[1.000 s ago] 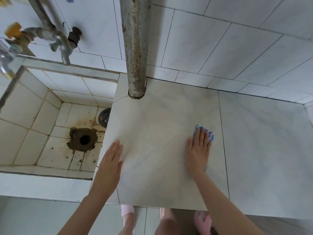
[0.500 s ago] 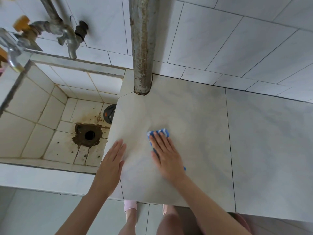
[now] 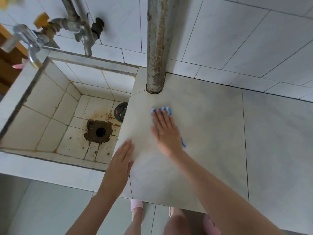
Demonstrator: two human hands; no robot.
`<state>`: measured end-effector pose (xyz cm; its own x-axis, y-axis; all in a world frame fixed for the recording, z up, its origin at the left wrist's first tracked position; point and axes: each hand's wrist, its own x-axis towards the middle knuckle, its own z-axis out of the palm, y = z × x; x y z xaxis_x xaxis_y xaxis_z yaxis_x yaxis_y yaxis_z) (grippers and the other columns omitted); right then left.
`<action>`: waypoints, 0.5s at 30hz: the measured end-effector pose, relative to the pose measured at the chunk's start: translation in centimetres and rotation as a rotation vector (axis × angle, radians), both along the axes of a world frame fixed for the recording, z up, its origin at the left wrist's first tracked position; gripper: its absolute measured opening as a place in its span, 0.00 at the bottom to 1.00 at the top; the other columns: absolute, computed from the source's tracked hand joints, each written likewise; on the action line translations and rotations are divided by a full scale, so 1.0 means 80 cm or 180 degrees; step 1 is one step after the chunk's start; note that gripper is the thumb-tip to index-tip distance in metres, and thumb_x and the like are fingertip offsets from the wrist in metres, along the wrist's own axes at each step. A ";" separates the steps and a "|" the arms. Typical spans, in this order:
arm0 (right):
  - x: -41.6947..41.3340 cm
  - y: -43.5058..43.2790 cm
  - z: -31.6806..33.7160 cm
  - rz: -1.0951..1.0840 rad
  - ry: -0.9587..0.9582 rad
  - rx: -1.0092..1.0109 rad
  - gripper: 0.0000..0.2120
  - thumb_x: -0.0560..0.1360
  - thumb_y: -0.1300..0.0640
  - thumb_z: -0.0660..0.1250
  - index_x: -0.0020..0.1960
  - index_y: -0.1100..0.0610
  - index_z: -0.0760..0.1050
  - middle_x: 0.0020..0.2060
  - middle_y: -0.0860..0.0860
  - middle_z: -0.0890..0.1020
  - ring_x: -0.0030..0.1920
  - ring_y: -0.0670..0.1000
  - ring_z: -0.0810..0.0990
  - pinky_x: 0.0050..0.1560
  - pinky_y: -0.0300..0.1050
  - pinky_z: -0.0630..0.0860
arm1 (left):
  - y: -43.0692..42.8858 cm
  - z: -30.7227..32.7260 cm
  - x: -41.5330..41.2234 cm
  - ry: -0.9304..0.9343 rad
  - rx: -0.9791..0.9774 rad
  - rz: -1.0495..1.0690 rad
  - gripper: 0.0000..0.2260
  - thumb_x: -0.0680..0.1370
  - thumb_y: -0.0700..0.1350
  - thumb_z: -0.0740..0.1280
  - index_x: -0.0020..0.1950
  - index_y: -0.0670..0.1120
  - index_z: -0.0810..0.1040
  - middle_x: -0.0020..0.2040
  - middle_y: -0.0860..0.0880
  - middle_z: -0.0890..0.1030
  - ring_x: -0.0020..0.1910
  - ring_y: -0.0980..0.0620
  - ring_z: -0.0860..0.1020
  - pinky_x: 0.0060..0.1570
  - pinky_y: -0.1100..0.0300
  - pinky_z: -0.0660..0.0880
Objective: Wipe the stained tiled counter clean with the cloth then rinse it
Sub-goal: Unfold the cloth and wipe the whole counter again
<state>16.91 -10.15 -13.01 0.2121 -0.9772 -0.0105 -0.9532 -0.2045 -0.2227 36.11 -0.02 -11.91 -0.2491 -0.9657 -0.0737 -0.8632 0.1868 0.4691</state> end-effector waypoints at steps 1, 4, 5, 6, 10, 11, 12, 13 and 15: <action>0.007 0.016 0.000 0.0169 -0.0037 0.0020 0.26 0.82 0.48 0.41 0.74 0.57 0.60 0.73 0.52 0.64 0.74 0.54 0.59 0.72 0.50 0.57 | 0.004 0.001 0.000 -0.0008 0.0015 0.0089 0.24 0.80 0.51 0.48 0.72 0.41 0.63 0.73 0.45 0.63 0.71 0.49 0.61 0.71 0.62 0.48; -0.002 0.062 -0.002 0.0638 -0.0008 0.0014 0.24 0.83 0.47 0.42 0.76 0.55 0.55 0.75 0.50 0.59 0.76 0.51 0.55 0.73 0.49 0.55 | 0.013 0.002 0.000 0.0052 -0.0009 0.0230 0.26 0.81 0.54 0.43 0.72 0.40 0.63 0.73 0.45 0.63 0.71 0.49 0.61 0.71 0.66 0.49; -0.013 0.071 -0.003 0.0739 0.0051 -0.0009 0.24 0.82 0.47 0.43 0.76 0.54 0.55 0.75 0.49 0.59 0.76 0.51 0.55 0.73 0.49 0.55 | 0.014 0.000 0.001 0.0034 -0.0037 0.0220 0.27 0.81 0.55 0.42 0.72 0.40 0.63 0.73 0.45 0.63 0.71 0.49 0.61 0.71 0.66 0.51; -0.027 0.076 -0.004 0.0754 0.0101 -0.0043 0.24 0.82 0.47 0.45 0.76 0.53 0.56 0.75 0.49 0.59 0.75 0.50 0.56 0.73 0.49 0.56 | 0.014 -0.002 0.002 -0.0002 -0.0064 0.0210 0.26 0.81 0.55 0.43 0.72 0.41 0.63 0.73 0.45 0.62 0.71 0.49 0.61 0.70 0.63 0.55; -0.100 0.083 -0.004 -0.0054 0.0180 0.0065 0.24 0.82 0.48 0.44 0.76 0.55 0.57 0.75 0.50 0.59 0.76 0.51 0.55 0.72 0.51 0.57 | 0.013 -0.005 0.005 -0.0037 -0.0074 0.0217 0.25 0.79 0.52 0.49 0.73 0.42 0.62 0.74 0.47 0.61 0.72 0.49 0.61 0.66 0.52 0.64; -0.119 0.087 -0.004 -0.0348 0.0173 0.0119 0.25 0.82 0.47 0.42 0.76 0.54 0.55 0.75 0.50 0.57 0.76 0.51 0.53 0.73 0.51 0.54 | 0.013 -0.005 0.005 -0.0043 -0.0063 0.0207 0.25 0.79 0.52 0.50 0.73 0.43 0.62 0.74 0.47 0.61 0.72 0.49 0.60 0.67 0.52 0.63; -0.134 0.092 -0.004 -0.0608 0.0164 0.0182 0.26 0.81 0.46 0.40 0.76 0.53 0.53 0.76 0.49 0.55 0.76 0.51 0.51 0.74 0.50 0.51 | 0.014 -0.004 0.005 -0.0065 -0.0065 0.0193 0.25 0.78 0.52 0.50 0.73 0.43 0.62 0.74 0.47 0.60 0.73 0.50 0.60 0.67 0.53 0.63; -0.142 0.099 -0.003 -0.0812 0.0165 0.0239 0.27 0.81 0.45 0.38 0.77 0.53 0.51 0.76 0.49 0.54 0.76 0.50 0.48 0.75 0.49 0.48 | 0.015 -0.004 0.004 -0.0081 -0.0065 0.0184 0.26 0.78 0.53 0.50 0.73 0.43 0.61 0.74 0.47 0.60 0.73 0.50 0.59 0.67 0.53 0.62; -0.136 0.111 -0.006 -0.1117 0.0181 0.0271 0.28 0.80 0.44 0.36 0.77 0.54 0.50 0.77 0.51 0.53 0.77 0.52 0.48 0.75 0.51 0.47 | 0.015 -0.003 0.004 -0.0091 -0.0057 0.0177 0.26 0.78 0.53 0.50 0.73 0.42 0.61 0.74 0.46 0.60 0.73 0.49 0.59 0.67 0.51 0.62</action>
<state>6.06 -1.27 -13.45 -0.1392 -0.9855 -0.0969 -0.9734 0.1541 -0.1694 36.43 1.21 -12.15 -0.1929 -0.9792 -0.0627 -0.8855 0.1462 0.4411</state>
